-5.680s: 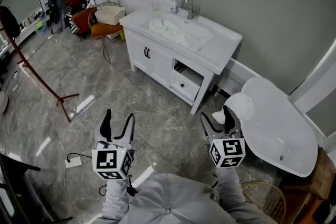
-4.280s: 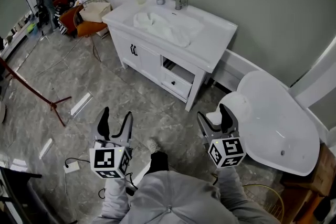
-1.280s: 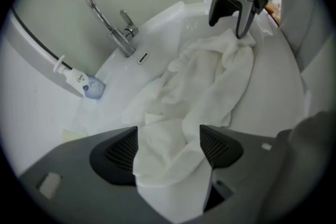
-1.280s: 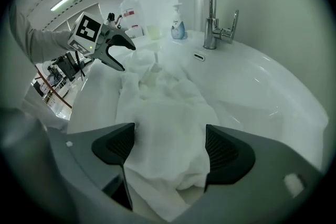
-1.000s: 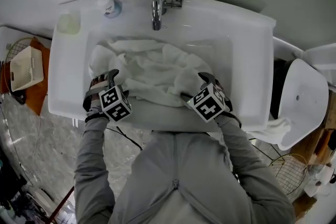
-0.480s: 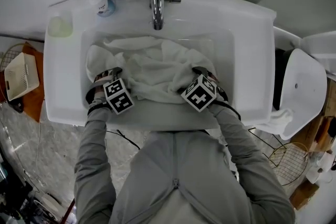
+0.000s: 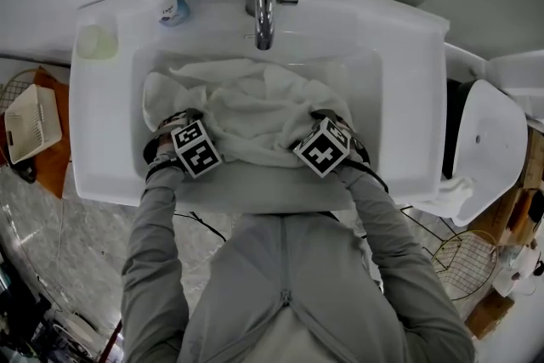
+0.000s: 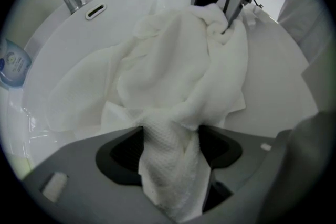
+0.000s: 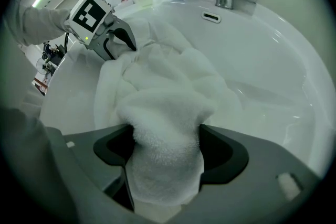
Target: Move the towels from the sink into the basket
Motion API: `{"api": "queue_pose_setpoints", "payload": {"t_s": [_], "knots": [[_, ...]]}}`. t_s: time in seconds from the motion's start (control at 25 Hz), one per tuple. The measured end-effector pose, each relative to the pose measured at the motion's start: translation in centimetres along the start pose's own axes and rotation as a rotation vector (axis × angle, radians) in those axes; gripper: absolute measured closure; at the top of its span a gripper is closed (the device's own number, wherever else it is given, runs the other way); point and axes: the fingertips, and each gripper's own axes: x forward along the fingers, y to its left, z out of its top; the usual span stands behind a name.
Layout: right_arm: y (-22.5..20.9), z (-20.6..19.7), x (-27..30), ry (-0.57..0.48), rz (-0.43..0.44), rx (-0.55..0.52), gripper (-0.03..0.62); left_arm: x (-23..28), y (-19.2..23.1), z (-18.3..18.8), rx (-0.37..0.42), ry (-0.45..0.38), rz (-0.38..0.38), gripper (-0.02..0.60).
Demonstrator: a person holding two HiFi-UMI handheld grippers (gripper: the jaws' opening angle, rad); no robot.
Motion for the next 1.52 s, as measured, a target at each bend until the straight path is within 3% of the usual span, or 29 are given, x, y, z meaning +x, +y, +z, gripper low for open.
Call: {"api": "queue_pose_setpoints", "payload": {"t_s": [0.16,0.32,0.4,0.48,0.64,1.12,1.52], "knots": [[0.4,-0.4,-0.1,0.026,-0.010,-0.026,0.318,-0.3,-0.4,-0.1,-0.036,-0.005,-0.010,0.252],[0.3,0.2,-0.8,-0.004,-0.054,-0.061,0.433,-0.7,-0.1,-0.2,-0.056,-0.001,0.024,0.363],[0.3,0.3,-1.2,-0.023,-0.063,-0.065,0.463,-1.2,0.1,-0.2,-0.075,-0.008,0.040,0.426],[0.3,0.3,-1.6,-0.042,-0.065,-0.056,0.488,-1.7,0.2,-0.2,-0.104,-0.019,0.042,0.436],[0.3,0.3,-2.5,-0.083,-0.061,-0.041,0.500,-3.2,0.2,-0.4,-0.171,-0.048,0.066,0.443],[0.5,1.9,-8.0,-0.266,-0.085,-0.083,0.507,-11.4,0.4,0.5,-0.472,-0.248,0.282,0.445],[0.3,5.0,-14.9,-0.515,-0.080,-0.194,0.507,-21.0,-1.4,0.7,-0.792,-0.519,0.575,0.446]]}}
